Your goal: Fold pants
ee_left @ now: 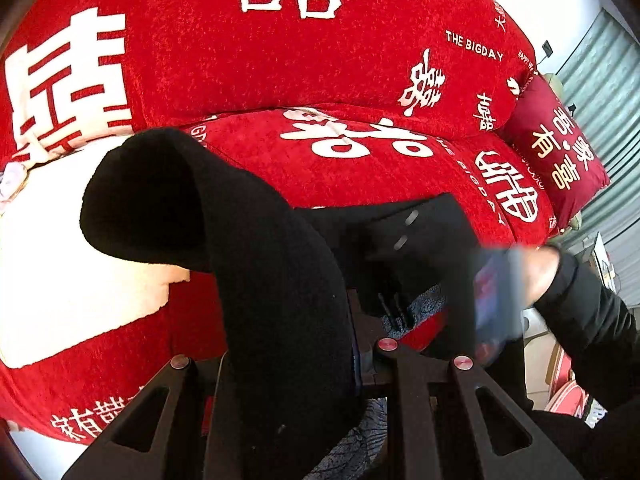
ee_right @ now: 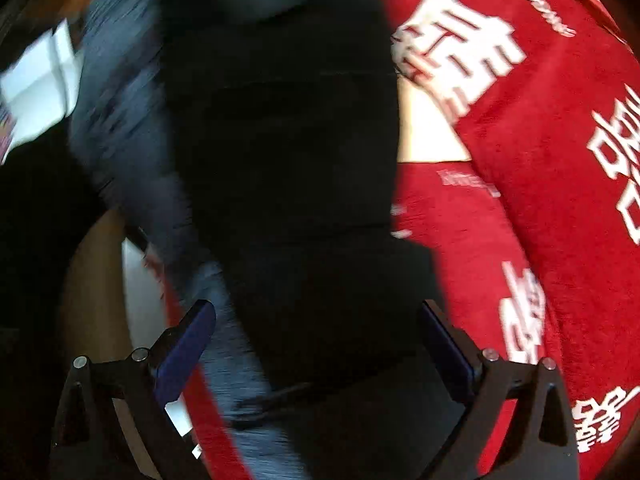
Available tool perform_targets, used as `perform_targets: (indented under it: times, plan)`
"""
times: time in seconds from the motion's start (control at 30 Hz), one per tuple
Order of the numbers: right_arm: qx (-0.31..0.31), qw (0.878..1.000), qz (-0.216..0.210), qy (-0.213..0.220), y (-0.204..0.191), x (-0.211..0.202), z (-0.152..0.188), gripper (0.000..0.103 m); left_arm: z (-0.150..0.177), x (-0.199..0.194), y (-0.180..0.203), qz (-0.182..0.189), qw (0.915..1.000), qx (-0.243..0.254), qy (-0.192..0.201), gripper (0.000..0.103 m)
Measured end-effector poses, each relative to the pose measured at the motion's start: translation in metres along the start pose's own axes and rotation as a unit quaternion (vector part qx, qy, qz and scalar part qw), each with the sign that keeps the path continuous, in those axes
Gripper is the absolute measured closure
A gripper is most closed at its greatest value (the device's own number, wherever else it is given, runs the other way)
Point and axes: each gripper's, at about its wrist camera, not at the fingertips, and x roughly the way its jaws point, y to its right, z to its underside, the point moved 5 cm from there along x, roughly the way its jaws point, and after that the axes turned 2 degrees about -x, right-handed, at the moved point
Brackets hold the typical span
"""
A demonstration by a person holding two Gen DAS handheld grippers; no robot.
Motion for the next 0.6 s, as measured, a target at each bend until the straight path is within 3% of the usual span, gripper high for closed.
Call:
perform_targets:
  times: [0.07, 0.1, 0.13, 0.2, 0.27, 0.37, 0.47, 0.6]
  plan:
    - [-0.033, 0.996, 0.052, -0.064, -0.022, 0.04, 0.012, 0.003, -0.002, 0.001, 0.006, -0.006, 1.0, 0.004, -0.003, 0.081]
    - [-0.02, 0.997, 0.035, -0.061, -0.022, 0.047, 0.014, 0.002, -0.002, 0.001, 0.009, -0.009, 0.9999, 0.005, -0.003, 0.081]
    - [0.012, 0.999, 0.007, -0.04, -0.017, 0.04, 0.012, 0.002, -0.002, 0.001, 0.011, -0.014, 0.9999, 0.007, -0.005, 0.081]
    - [0.045, 0.999, 0.017, -0.022, -0.001, 0.017, 0.014, 0.003, -0.003, 0.001, 0.017, -0.017, 0.9998, 0.01, -0.006, 0.081]
    - [0.071, 0.997, 0.009, 0.025, 0.011, -0.019, 0.024, 0.003, -0.008, 0.001, 0.028, -0.015, 0.9997, 0.018, -0.006, 0.081]
    - [0.128, 0.989, 0.042, 0.059, 0.04, -0.065, 0.052, 0.002, -0.019, 0.0, 0.054, -0.006, 0.9993, 0.037, 0.001, 0.081]
    - [0.204, 0.973, 0.088, 0.066, 0.052, -0.101, 0.091, 0.002, -0.031, 0.002, 0.09, 0.002, 0.9975, 0.07, 0.003, 0.081]
    - [0.309, 0.94, 0.129, 0.069, 0.067, -0.127, 0.147, 0.002, -0.045, 0.016, 0.144, 0.013, 0.9931, 0.116, -0.009, 0.081]
